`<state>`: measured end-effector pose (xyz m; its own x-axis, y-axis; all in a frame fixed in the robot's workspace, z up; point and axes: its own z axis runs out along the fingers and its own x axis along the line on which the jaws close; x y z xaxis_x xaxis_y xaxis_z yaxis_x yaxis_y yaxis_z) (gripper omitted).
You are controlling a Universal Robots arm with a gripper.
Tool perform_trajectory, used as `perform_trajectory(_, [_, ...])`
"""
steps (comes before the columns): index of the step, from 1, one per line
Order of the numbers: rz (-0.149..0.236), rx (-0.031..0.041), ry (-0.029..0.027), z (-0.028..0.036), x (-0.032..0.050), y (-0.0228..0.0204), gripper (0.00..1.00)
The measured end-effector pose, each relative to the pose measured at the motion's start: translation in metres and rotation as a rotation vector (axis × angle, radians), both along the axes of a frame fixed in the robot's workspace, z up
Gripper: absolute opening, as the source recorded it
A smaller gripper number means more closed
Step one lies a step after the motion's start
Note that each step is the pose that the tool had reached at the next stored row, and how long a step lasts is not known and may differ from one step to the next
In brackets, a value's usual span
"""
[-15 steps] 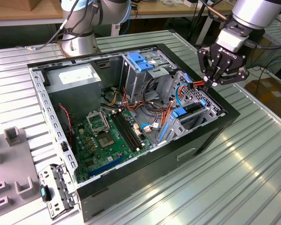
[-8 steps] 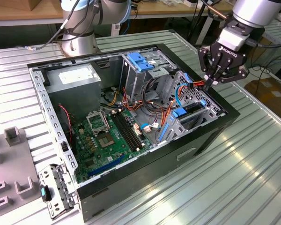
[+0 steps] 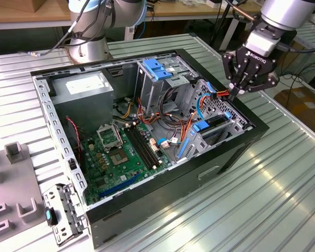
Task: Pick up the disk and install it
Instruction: 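Insert the first disk wire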
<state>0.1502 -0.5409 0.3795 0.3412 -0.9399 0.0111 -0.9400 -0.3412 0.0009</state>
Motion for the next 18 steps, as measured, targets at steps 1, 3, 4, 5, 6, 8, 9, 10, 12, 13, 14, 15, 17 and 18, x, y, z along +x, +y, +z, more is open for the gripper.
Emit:
perform_trajectory(1, [0.003,0.0000,0.0000,0.0000,0.0004,0.0001,0.11])
perform_trajectory(3, [0.009,0.0001,0.0000,0.0000,0.0011,0.0003,0.11])
perform_trajectory(4, [0.012,0.0000,0.0000,0.0000,0.0015,0.0005,0.11])
perform_trajectory(5, [0.015,0.0000,0.0000,0.0000,0.0018,0.0007,0.17])
perform_trajectory(6, [0.018,0.0000,0.0000,0.0000,0.0019,0.0007,0.17])
perform_trajectory(8, [0.027,0.0000,0.0000,0.0000,0.0025,0.0007,0.19])
perform_trajectory(9, [0.032,0.0001,0.0000,0.0000,0.0031,0.0009,0.19])
perform_trajectory(10, [0.039,0.0000,0.0000,0.0000,0.0037,0.0011,0.19])
perform_trajectory(12, [0.061,0.0000,0.0000,0.0000,0.0042,0.0012,0.25])
perform_trajectory(13, [0.078,0.0000,0.0000,0.0000,0.0046,0.0013,0.25])
perform_trajectory(14, [0.092,0.0000,0.0000,0.0000,0.0049,0.0013,0.25])
perform_trajectory(15, [0.107,0.0000,0.0000,0.0000,0.0051,0.0013,0.25])
perform_trajectory(17, [0.144,0.0001,0.0000,-0.0002,0.0053,0.0013,0.25])
perform_trajectory(18, [0.162,-0.0001,0.0000,-0.0002,0.0054,0.0012,0.25])
